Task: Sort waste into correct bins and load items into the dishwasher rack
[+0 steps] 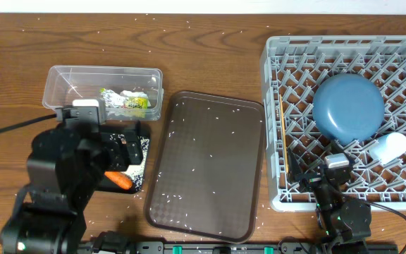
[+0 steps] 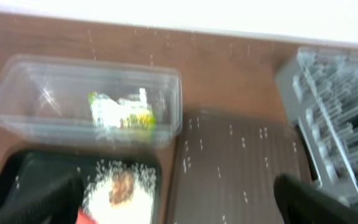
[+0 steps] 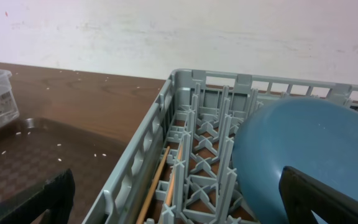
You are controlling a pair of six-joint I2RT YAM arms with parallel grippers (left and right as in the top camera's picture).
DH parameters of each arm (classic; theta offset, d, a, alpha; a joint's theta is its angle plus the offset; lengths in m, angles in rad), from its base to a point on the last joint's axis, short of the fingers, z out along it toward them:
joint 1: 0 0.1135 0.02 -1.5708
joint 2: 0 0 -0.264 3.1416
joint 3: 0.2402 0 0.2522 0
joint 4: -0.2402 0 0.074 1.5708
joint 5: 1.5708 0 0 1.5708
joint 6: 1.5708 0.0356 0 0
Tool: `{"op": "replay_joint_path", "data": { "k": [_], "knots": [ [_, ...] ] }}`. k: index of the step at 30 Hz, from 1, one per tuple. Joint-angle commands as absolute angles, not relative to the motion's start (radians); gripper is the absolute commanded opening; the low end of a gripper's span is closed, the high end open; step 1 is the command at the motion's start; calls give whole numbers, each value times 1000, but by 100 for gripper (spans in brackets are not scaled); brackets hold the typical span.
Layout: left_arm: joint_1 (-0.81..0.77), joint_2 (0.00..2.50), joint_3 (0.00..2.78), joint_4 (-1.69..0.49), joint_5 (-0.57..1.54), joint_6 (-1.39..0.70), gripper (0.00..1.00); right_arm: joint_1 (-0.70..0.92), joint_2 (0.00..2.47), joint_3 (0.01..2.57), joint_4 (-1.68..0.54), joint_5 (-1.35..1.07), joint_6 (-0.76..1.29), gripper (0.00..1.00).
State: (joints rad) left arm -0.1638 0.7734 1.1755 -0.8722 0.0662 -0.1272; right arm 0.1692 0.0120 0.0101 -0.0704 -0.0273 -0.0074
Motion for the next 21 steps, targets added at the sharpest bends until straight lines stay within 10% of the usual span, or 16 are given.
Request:
{"op": "replay_joint_path", "data": {
  "k": [1,21],
  "knots": [
    [-138,685,1063,-754,39,-23,98,162,7,6,-70,-34,10,99],
    [32,9,401,-359,60,7,98,162,7,6,-70,-34,10,99]
  ]
}}
